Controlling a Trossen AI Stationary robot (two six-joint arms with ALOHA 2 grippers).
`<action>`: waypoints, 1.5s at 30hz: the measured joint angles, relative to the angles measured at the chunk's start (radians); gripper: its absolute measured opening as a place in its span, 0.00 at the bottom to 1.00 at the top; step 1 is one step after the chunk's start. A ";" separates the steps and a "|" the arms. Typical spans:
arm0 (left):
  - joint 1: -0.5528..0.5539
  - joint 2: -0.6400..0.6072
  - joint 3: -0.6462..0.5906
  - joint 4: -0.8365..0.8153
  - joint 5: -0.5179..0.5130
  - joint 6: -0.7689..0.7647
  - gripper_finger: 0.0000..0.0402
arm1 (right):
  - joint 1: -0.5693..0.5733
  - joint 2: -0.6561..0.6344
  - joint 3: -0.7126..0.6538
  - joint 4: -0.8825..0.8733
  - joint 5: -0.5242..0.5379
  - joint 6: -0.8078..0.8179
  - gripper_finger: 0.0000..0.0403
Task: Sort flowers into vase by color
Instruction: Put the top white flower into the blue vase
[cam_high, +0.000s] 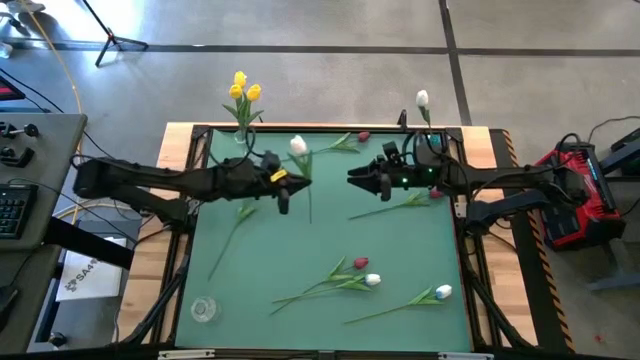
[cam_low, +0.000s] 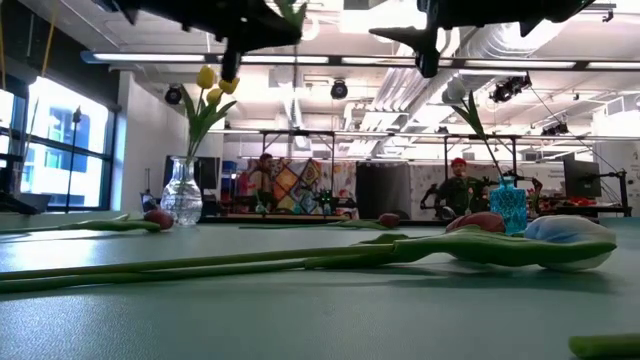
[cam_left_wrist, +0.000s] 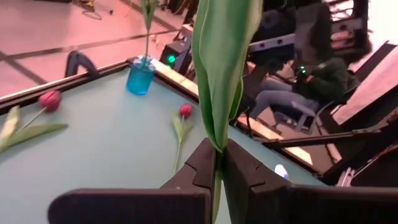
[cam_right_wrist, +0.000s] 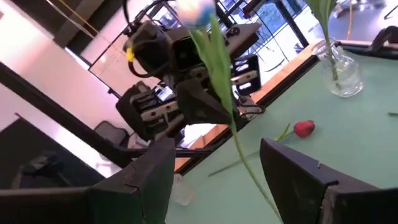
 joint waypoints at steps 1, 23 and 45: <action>0.004 0.022 0.001 0.033 0.009 0.004 0.01 | 0.007 0.002 0.000 0.000 0.024 -0.010 0.56; 0.025 0.313 0.209 0.172 0.272 0.067 0.01 | 0.074 0.026 -0.001 0.011 0.010 -0.281 0.56; 0.012 0.340 0.239 0.162 0.258 -0.003 0.01 | 0.050 0.118 -0.001 0.114 -0.058 -0.184 0.36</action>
